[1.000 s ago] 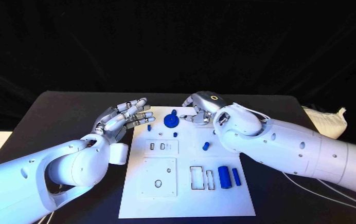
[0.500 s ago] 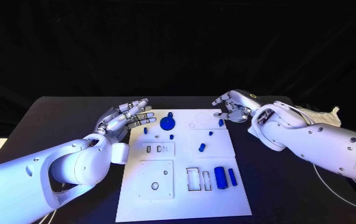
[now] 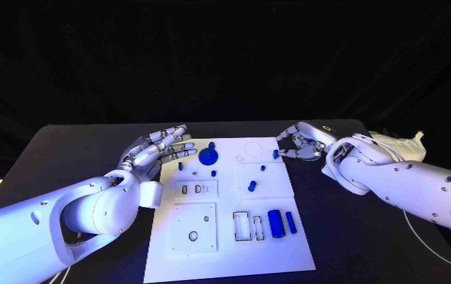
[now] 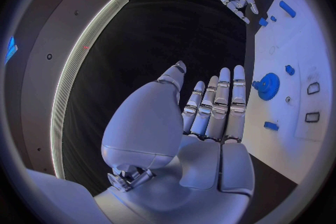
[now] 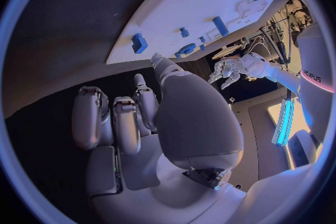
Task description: Assemble the parts on the task board
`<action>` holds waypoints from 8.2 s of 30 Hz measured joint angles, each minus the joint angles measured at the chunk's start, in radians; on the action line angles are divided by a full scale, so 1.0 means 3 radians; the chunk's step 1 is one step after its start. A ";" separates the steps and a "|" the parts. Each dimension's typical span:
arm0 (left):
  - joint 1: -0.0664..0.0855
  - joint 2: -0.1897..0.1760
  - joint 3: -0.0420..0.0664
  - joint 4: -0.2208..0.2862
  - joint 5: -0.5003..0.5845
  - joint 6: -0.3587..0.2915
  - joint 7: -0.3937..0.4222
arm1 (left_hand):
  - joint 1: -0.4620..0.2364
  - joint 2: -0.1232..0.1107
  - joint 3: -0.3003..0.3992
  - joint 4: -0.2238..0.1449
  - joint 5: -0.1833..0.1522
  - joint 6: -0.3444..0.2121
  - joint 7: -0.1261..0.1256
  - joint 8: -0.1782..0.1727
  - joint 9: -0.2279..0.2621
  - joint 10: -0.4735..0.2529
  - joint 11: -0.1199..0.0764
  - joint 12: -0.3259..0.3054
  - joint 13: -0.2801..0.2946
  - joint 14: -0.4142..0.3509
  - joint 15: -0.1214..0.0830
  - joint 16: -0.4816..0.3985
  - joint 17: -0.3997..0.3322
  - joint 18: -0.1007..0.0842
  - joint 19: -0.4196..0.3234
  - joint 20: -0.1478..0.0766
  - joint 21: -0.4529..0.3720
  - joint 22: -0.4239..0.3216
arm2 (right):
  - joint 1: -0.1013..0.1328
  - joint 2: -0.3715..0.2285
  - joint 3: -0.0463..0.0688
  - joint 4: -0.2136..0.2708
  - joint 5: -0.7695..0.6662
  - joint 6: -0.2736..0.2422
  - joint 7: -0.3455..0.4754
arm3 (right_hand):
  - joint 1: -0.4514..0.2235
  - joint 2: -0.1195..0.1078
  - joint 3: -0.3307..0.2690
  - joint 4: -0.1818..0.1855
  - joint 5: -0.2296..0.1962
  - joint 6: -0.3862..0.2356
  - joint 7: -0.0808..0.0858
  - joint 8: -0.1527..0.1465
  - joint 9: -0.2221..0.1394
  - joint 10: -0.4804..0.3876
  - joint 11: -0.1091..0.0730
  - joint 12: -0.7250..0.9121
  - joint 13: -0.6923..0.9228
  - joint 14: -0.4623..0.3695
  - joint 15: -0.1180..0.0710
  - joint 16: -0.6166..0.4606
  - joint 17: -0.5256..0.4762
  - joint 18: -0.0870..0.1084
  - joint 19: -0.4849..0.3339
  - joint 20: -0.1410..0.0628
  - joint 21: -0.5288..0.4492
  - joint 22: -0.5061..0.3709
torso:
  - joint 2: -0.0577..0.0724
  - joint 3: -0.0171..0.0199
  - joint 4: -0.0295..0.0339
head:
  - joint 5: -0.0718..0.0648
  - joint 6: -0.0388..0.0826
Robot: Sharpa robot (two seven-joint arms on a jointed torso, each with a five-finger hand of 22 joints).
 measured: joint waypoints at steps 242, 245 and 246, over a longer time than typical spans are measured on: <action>0.0535 0.0939 -0.0087 -0.1056 -0.4017 0.1911 -0.3651 | -0.0851 0.0264 -0.1170 0.0499 -0.0465 0.0618 -0.0536 0.1975 0.1487 0.1348 -0.0787 0.3598 0.3241 0.1589 -0.0805 0.4752 0.4045 -0.0312 0.1912 -0.0780 0.3740 0.3914 | 0.0002 -0.0031 -0.0096 0.1055 0.1272 -0.0425 -0.0278 | 0.0062 0.0114 -0.0556 0.0152 0.0212 -0.0290 0.0052 0.0026 0.0033 -0.0441 0.0060 -0.0602 -0.0324 0.0007 0.0054 -0.0111 0.0001 0.0000 -0.0168 0.0047 -0.0209 -0.0307 | -0.0186 0.0081 -0.0164 | 0.0495 -0.0260; 0.0535 0.0959 -0.0089 -0.1075 -0.4028 0.1939 -0.3659 | -0.0851 0.0264 -0.1170 0.0499 -0.0465 0.0618 -0.0536 0.1975 0.1499 0.1348 -0.0787 0.3598 0.3241 0.1589 -0.0805 0.4752 0.4045 -0.0311 0.1912 -0.0780 0.3754 0.3915 | 0.0002 -0.0023 -0.0096 0.1051 0.1275 -0.0407 -0.0280 | 0.0062 0.0114 -0.0556 0.0152 0.0212 -0.0290 0.0052 0.0026 0.0032 -0.0441 0.0060 -0.0602 -0.0324 0.0007 0.0055 -0.0110 0.0001 0.0000 -0.0168 0.0047 -0.0209 -0.0306 | -0.0184 0.0081 -0.0164 | 0.0494 -0.0260; 0.0535 0.0964 -0.0089 -0.1078 -0.4032 0.1947 -0.3661 | -0.0851 0.0264 -0.1170 0.0499 -0.0465 0.0618 -0.0535 0.1975 0.1499 0.1348 -0.0787 0.3598 0.3241 0.1589 -0.0805 0.4752 0.4045 -0.0311 0.1912 -0.0780 0.3756 0.3916 | 0.0002 -0.0021 -0.0096 0.1050 0.1275 -0.0401 -0.0280 | 0.0061 0.0114 -0.0556 0.0152 0.0212 -0.0290 0.0052 0.0026 0.0032 -0.0441 0.0060 -0.0602 -0.0324 0.0007 0.0054 -0.0111 0.0001 0.0000 -0.0168 0.0047 -0.0209 -0.0306 | -0.0184 0.0081 -0.0164 | 0.0493 -0.0264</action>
